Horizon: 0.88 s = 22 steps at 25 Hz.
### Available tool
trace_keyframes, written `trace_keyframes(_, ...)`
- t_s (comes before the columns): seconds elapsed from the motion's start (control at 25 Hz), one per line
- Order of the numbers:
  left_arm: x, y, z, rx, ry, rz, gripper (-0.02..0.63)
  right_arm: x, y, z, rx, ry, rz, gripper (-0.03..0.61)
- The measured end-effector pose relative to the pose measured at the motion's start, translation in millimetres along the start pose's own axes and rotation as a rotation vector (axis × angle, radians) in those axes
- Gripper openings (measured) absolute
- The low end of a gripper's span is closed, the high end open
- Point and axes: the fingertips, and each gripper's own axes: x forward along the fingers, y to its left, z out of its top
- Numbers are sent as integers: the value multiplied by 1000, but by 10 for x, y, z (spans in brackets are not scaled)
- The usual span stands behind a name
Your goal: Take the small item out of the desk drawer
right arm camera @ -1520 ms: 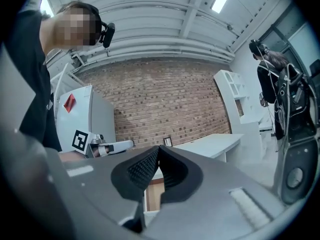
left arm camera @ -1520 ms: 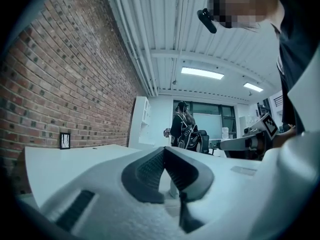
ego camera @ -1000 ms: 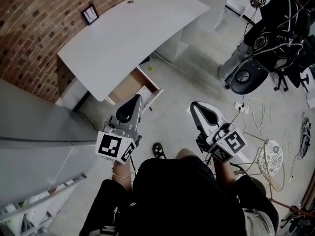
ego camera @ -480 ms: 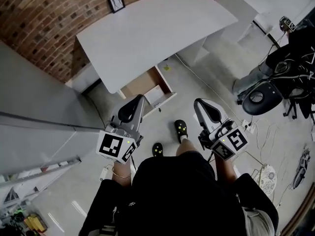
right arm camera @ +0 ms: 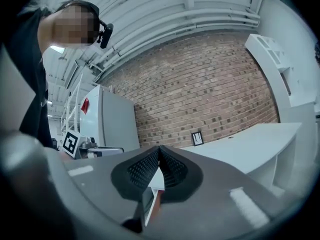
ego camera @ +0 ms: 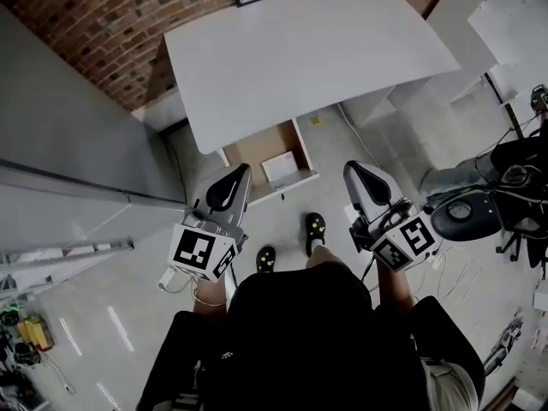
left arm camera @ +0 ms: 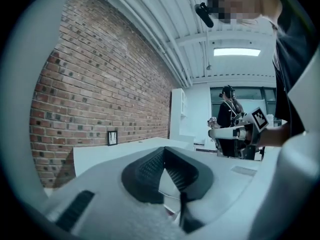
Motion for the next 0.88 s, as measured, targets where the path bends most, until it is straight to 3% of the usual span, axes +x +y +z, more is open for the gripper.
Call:
trace_keyframes(0.4,274,12,91,44,15,110,3,294,-422,50,9,27,134,8)
trace_keyframes(0.88,494,-12,65,-3,23,264,3,549,-766,74,12,79,290,8)
